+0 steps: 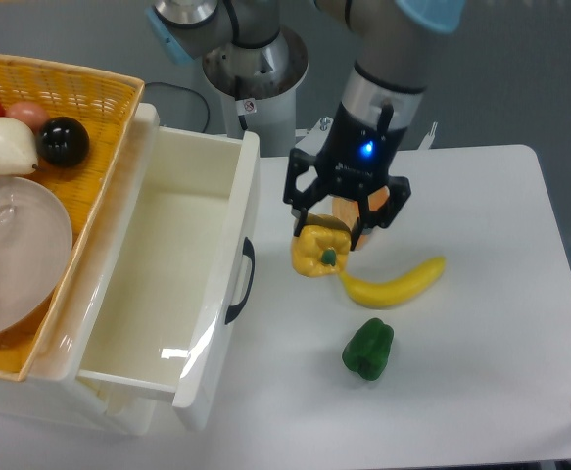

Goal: Place the yellow pepper in the upper white drawer
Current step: 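Lift the yellow pepper and carry it toward the open white drawer, then lower the held yellow pepper into the white drawer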

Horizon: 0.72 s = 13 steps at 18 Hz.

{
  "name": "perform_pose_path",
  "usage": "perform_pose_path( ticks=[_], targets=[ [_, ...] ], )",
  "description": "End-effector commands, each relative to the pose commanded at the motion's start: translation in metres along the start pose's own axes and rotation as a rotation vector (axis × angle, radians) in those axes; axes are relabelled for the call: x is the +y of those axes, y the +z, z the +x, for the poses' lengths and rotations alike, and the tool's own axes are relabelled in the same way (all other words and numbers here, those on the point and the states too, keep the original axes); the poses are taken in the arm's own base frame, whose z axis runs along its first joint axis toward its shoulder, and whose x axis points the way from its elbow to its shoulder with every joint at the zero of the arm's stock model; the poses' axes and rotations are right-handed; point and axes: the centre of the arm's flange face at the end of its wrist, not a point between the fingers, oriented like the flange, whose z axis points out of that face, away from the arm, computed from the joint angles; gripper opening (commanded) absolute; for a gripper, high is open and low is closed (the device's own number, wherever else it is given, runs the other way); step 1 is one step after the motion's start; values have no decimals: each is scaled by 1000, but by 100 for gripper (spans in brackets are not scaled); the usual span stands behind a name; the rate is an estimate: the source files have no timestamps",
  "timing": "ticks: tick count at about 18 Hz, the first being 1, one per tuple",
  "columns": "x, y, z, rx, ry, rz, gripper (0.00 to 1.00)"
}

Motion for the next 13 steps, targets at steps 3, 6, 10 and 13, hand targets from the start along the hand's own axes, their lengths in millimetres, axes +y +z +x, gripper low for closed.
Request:
perform_pose_path(
  ticks=[3, 6, 10, 13],
  targets=[
    [-5, 5, 32, 24, 3, -1, 23],
    [-7, 22, 53, 39, -4, -33, 24],
    [0, 61, 94, 5, 71, -151, 24],
    [6, 72, 95, 12, 69, -176, 24]
  ],
)
